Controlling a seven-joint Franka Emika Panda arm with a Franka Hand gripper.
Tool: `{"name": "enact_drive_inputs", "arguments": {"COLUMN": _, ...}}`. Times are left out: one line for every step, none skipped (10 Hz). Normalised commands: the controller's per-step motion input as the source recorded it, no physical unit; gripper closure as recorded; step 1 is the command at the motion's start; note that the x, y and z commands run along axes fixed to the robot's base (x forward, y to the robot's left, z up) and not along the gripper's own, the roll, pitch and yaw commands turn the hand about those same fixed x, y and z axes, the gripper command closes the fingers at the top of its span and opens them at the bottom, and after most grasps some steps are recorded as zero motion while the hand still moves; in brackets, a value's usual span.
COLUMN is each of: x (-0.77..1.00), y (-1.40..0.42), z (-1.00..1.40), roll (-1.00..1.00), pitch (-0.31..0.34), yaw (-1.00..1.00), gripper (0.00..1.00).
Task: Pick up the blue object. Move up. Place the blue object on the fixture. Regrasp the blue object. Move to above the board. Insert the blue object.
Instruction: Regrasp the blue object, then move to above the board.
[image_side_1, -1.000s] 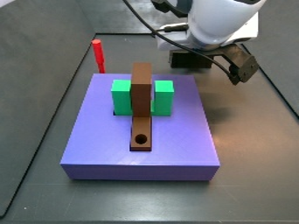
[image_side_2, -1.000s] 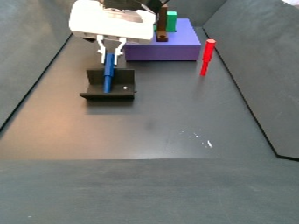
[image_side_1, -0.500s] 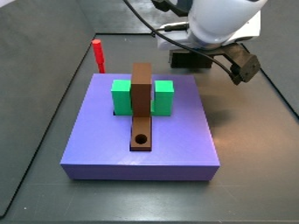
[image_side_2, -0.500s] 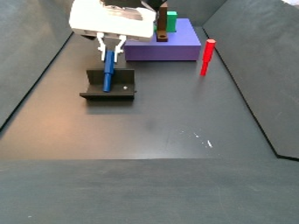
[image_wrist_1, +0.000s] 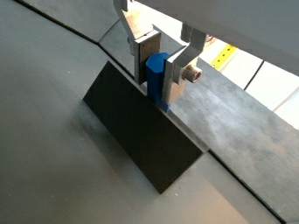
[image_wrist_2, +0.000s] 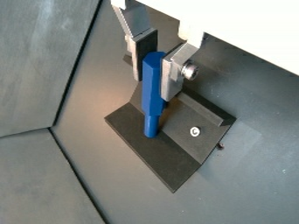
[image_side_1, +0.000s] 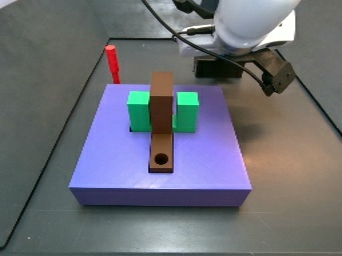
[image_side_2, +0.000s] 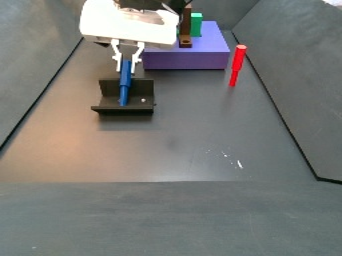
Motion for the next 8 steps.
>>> {"name": "enact_drive_inputs", "arguments": {"x": 0.0, "y": 0.0, "z": 0.0, "roll": 0.0, "pitch": 0.0, "yaw": 0.0, "gripper": 1.0}}
{"name": "enact_drive_inputs", "arguments": {"x": 0.0, "y": 0.0, "z": 0.0, "roll": 0.0, "pitch": 0.0, "yaw": 0.0, "gripper": 1.0}}
{"name": "enact_drive_inputs", "arguments": {"x": 0.0, "y": 0.0, "z": 0.0, "roll": 0.0, "pitch": 0.0, "yaw": 0.0, "gripper": 1.0}}
{"name": "enact_drive_inputs", "arguments": {"x": 0.0, "y": 0.0, "z": 0.0, "roll": 0.0, "pitch": 0.0, "yaw": 0.0, "gripper": 1.0}}
{"name": "enact_drive_inputs", "arguments": {"x": 0.0, "y": 0.0, "z": 1.4, "roll": 0.0, "pitch": 0.0, "yaw": 0.0, "gripper": 1.0}}
{"name": "enact_drive_inputs", "arguments": {"x": -0.01, "y": 0.02, "z": 1.4, "roll": 0.02, "pitch": 0.025, "yaw": 0.08, "gripper": 1.0}}
{"name": "enact_drive_inputs", "arguments": {"x": -0.04, "y": 0.03, "z": 1.4, "roll": -0.04, "pitch": 0.003, "yaw": 0.06, "gripper": 1.0}}
{"name": "enact_drive_inputs", "arguments": {"x": -0.04, "y": 0.03, "z": 1.4, "roll": -0.02, "pitch": -0.021, "yaw": 0.05, "gripper": 1.0}}
